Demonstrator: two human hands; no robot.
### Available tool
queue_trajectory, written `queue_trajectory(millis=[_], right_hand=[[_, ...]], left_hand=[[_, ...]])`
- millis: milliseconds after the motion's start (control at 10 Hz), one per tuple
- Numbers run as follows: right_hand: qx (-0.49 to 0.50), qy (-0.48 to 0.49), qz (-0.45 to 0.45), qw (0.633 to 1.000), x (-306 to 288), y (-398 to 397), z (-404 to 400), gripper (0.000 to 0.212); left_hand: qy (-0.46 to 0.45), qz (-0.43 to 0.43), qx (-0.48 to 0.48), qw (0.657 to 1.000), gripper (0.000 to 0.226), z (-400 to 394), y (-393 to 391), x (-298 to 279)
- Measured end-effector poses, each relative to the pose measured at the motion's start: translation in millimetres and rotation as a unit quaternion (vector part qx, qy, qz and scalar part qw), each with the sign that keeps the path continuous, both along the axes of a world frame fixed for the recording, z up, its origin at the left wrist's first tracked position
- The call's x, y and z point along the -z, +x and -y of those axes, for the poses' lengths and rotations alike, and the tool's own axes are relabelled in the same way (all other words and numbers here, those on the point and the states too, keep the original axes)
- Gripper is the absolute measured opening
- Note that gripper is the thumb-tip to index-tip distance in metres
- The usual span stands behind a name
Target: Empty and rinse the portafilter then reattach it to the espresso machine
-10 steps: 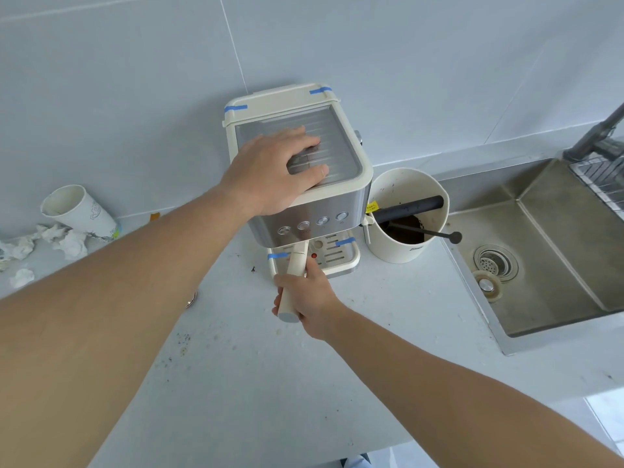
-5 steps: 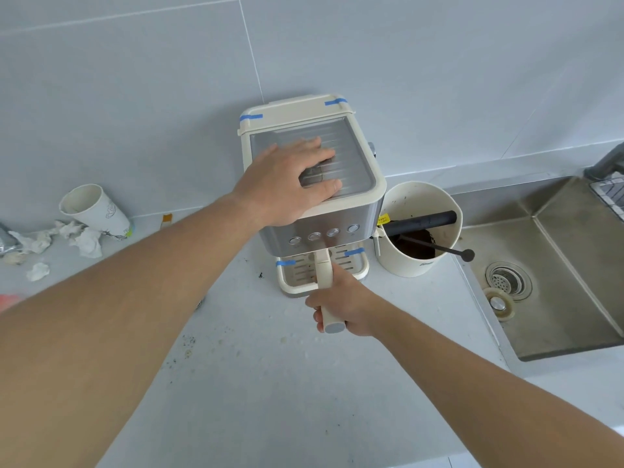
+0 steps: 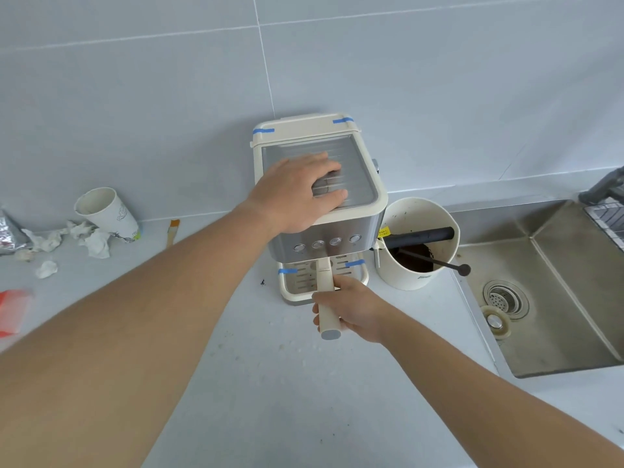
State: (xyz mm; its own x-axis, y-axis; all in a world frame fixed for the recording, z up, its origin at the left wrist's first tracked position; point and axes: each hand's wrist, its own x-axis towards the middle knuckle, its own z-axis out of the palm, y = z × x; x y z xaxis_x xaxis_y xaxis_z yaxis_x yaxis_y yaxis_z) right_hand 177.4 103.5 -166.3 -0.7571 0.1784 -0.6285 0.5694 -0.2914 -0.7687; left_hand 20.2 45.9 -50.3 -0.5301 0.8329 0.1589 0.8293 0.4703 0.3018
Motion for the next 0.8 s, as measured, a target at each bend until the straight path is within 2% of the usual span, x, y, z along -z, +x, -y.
queue_trajectory(millis=[100,200,300,500,600,700,800], right_hand=[[0.017,0.044,-0.002,0.999,-1.8,3.6,1.3,0.024],[0.025,0.075,-0.004,0.997,-4.5,7.4,-1.4,0.034],[0.044,0.066,-0.017,0.997,-10.7,12.4,-9.7,0.028],[0.105,0.040,-0.043,0.993,-40.4,22.7,-24.8,0.014],[0.108,0.048,-0.064,0.991,-60.3,30.4,-30.2,0.022],[0.120,0.033,-0.103,0.987,-81.2,34.7,-39.5,0.022],[0.168,0.002,-0.147,0.975,-105.9,39.1,-46.9,0.019]], left_hand=[[0.014,-0.002,-0.010,1.000,0.052,1.1,1.6,1.1],[0.030,-0.014,-0.023,0.999,0.050,2.1,2.4,3.2],[0.059,-0.025,-0.027,0.998,0.043,3.8,6.3,1.6],[0.085,0.015,-0.025,0.996,0.027,7.5,14.9,0.9],[0.107,0.067,-0.033,0.991,0.018,15.7,20.6,-0.4],[0.163,0.161,-0.051,0.972,0.015,28.5,27.1,-4.8],[0.231,0.289,-0.094,0.924,0.016,40.0,34.8,-13.9]])
